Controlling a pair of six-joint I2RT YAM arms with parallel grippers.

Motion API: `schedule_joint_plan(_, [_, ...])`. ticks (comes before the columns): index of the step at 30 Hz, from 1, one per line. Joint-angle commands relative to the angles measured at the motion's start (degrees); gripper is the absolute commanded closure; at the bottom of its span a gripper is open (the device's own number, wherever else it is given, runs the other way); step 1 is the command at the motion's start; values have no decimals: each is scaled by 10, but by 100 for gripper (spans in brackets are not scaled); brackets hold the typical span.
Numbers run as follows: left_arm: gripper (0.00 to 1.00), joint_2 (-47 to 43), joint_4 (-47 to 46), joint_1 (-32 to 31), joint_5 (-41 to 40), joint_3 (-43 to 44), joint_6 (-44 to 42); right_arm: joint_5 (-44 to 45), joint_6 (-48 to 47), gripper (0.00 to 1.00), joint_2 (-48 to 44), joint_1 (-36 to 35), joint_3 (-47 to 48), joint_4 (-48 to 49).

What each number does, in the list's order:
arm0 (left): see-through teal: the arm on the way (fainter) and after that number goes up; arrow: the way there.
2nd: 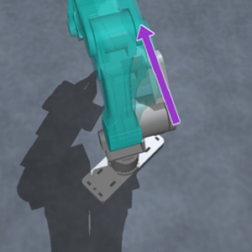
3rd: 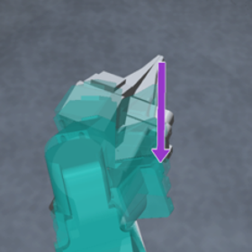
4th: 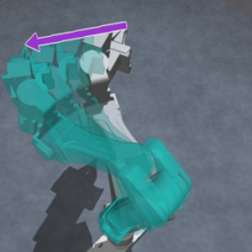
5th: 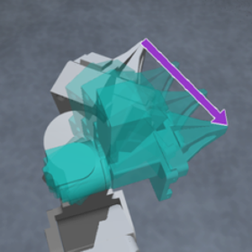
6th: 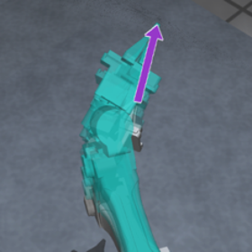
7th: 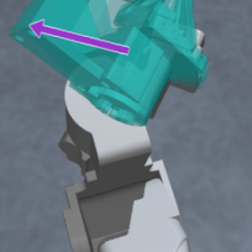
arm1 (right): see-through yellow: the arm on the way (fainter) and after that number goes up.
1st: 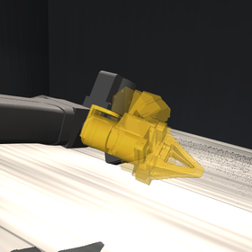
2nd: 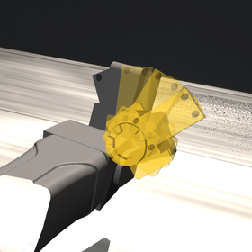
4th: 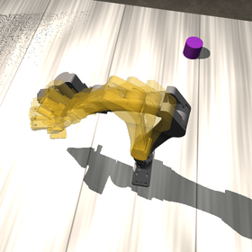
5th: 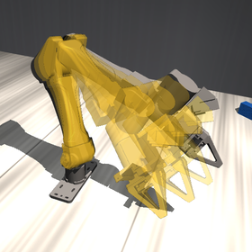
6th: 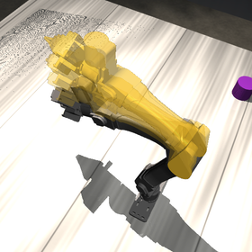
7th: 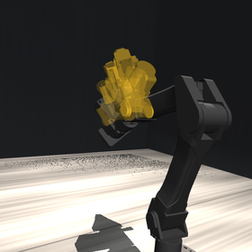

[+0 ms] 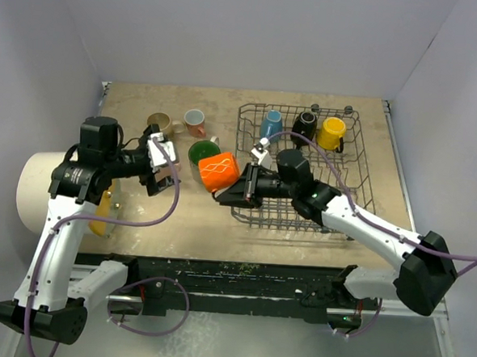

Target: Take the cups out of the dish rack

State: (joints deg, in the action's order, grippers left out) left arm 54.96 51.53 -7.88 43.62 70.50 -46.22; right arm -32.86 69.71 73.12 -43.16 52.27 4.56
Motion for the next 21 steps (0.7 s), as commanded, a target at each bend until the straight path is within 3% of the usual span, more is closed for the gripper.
schedule_joint_plan(1, [6,-18,-7,2,34,-12,-51,-41,114,100,-4,-34,-3,287])
schedule_joint_plan(8, [13,-62,-47,2,54,-32,-95,-21,175,100,34,-82,-18,420])
schedule_joint_plan(12, [15,-89,-110,2,62,-37,-60,-12,180,100,40,-97,-17,434])
schedule_joint_plan(16, [17,-84,-97,2,68,-22,-65,7,191,100,28,-109,-20,458])
schedule_joint_plan(21, [28,-81,-103,2,75,-24,-57,36,198,100,30,-150,-16,496])
